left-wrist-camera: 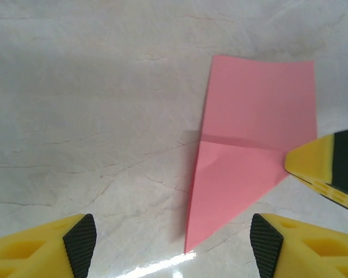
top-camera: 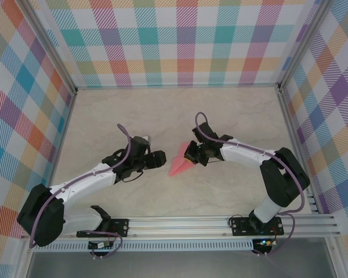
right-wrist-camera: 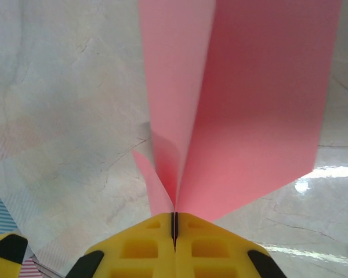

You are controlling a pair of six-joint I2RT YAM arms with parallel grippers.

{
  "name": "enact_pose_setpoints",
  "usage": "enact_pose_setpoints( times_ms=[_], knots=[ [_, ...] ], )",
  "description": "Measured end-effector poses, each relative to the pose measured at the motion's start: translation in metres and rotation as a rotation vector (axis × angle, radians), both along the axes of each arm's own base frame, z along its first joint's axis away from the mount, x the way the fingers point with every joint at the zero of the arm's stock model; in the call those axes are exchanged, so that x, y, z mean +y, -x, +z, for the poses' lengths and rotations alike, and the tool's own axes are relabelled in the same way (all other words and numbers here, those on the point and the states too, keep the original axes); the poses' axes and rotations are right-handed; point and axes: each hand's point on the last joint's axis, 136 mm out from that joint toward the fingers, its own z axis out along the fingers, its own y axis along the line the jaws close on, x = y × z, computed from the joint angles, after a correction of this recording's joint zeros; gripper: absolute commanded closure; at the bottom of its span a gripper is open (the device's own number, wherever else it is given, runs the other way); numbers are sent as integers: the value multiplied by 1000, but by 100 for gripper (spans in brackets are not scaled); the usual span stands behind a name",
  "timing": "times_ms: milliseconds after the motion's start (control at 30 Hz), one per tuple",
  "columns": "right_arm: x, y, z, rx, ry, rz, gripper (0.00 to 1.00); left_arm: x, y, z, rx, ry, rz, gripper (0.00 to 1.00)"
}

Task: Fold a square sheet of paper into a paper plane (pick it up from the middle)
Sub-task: Fourth fold the wing at the center of the table.

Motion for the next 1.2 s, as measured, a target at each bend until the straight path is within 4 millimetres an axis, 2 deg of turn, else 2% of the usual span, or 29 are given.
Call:
enact_pose_setpoints(
  times_ms=[167,367,467,700,967,1200],
  knots=[
    [0,2,-16,65,12,-49,98,-19,10,-17,-55,-63,-143,40],
    [1,2,-15,94,1,-95,98,-42,21,-46,-163,-156,-323,46],
    [4,0,-9,102,-9,-103,98,-47,26,-54,-217,-186,-386,47],
    [12,-5,3,101,-41,-102,98,-56,15,-50,-350,-216,-444,48],
    [15,-2,-3,146,-44,-94,97,-62,10,-45,-450,-239,-500,59],
    [16,-2,0,160,-57,-89,97,-60,12,-53,-496,-288,-557,61]
  ],
)
